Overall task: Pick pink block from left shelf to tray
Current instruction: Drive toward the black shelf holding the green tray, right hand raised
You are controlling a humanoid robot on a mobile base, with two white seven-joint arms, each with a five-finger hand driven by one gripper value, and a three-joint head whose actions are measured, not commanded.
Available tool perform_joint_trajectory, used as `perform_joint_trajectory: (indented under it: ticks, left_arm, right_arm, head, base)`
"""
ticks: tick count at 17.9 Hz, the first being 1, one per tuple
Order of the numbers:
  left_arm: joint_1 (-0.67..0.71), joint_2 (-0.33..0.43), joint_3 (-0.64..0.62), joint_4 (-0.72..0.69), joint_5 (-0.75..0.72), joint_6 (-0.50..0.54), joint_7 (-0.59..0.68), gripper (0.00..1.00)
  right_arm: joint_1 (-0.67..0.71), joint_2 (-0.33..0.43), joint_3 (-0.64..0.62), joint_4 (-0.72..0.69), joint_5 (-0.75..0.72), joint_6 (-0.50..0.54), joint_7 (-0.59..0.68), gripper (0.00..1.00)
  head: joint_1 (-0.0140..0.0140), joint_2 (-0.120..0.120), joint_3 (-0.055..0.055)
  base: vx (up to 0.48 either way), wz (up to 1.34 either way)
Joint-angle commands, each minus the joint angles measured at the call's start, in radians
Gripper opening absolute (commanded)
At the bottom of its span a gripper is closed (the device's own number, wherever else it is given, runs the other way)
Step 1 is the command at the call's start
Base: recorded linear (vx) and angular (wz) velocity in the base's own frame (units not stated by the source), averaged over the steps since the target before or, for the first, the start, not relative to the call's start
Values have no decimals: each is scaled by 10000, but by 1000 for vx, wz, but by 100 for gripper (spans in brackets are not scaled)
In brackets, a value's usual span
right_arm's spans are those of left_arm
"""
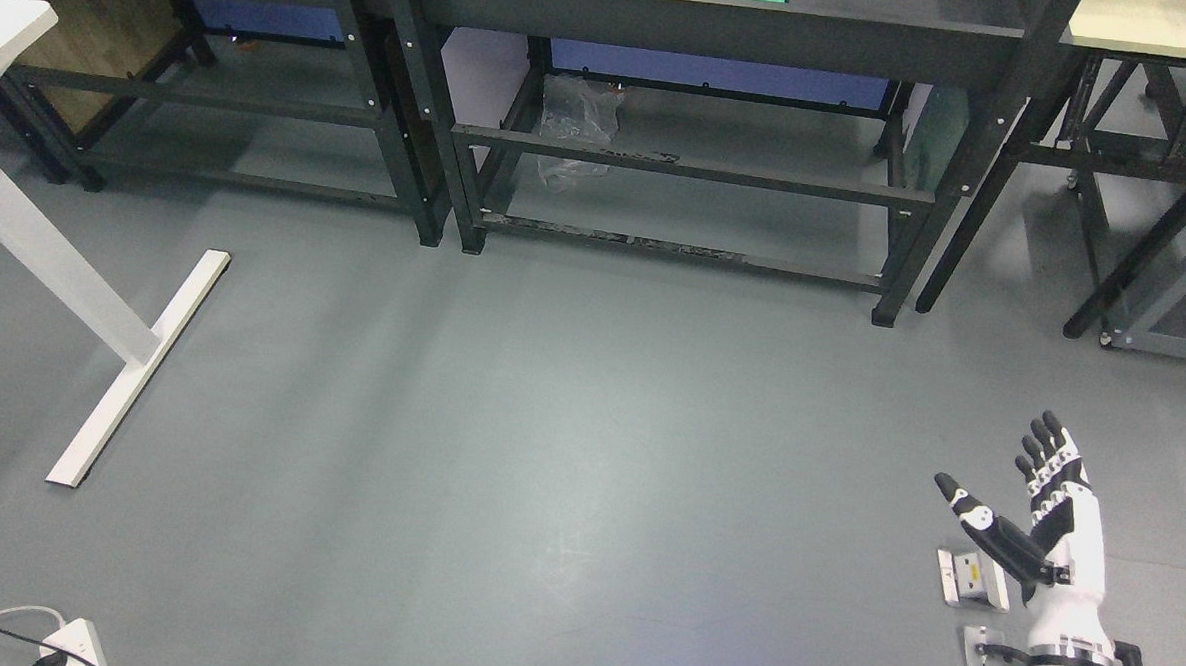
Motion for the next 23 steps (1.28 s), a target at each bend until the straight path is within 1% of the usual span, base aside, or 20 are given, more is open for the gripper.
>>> perform_joint_trajectory:
  ticks: [1,7,9,12,23]
  left_arm:
    - [92,175,0,0,-15,-8,8,100]
    - [92,175,0,0,-15,-8,8,100]
    - [92,175,0,0,-15,-8,8,100]
    - [92,175,0,0,-15,-8,8,100]
    - [92,175,0,0,-15,-8,8,100]
  right_arm:
    - [-224,-175,-257,-192,199,-2,10,100]
    - [-607,-175,-212,-161,184,136,10,100]
    - [-761,-175,-120,-146,184,395,56,100]
    - [-1052,-175,538,-54,199,765,87,100]
    - [-838,-175,740,-54,169,658,117,100]
  head:
    - [0,0,0]
    - [0,0,0]
    - [0,0,0]
    - [0,0,0]
    - [0,0,0]
  base:
    - [0,0]
    - [0,0]
    - [0,0]
    - [0,0]
    - [72,1]
